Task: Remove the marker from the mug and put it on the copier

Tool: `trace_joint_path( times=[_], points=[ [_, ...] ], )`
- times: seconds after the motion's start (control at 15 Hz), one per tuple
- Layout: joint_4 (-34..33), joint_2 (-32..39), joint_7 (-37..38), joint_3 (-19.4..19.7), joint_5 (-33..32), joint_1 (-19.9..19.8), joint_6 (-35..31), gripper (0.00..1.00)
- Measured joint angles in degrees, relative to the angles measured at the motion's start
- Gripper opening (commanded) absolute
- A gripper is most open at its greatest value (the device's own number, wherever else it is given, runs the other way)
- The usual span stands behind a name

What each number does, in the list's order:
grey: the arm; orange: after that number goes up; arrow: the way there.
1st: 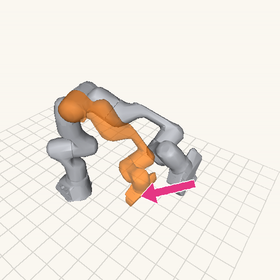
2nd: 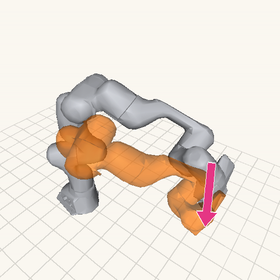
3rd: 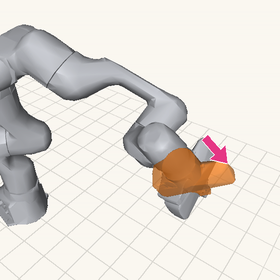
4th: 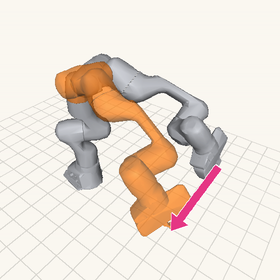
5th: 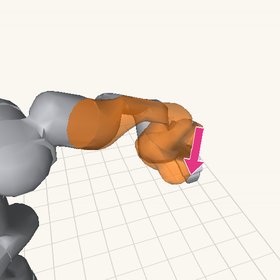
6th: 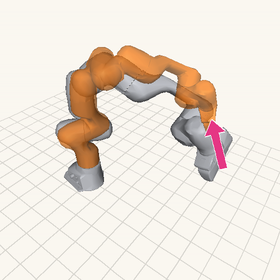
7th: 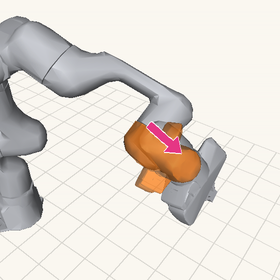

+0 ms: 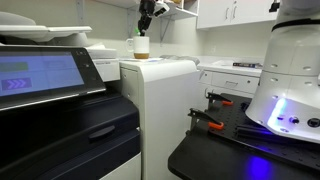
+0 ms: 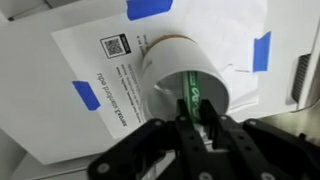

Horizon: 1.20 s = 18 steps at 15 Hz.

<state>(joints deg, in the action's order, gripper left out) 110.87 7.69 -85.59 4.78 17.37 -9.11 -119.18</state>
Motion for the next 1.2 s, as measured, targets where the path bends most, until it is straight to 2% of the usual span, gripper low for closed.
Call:
trace_joint_path(
  times=[0.33, 0.67, 0.87, 1.2],
  points=[
    [3.1, -9.0, 2.1, 0.0, -0.3, 0.6, 1.2, 0.05],
    [9.1, -15.2, 13.7, -1.7, -8.7, 4.6, 1.2, 0.05],
    [12.5, -14.3, 22.7, -3.7, -11.4, 7.6, 2.0, 0.05],
    [13.4, -6.9, 38.8, -5.8, -16.3, 10.1, 2.1, 0.05]
  ],
)
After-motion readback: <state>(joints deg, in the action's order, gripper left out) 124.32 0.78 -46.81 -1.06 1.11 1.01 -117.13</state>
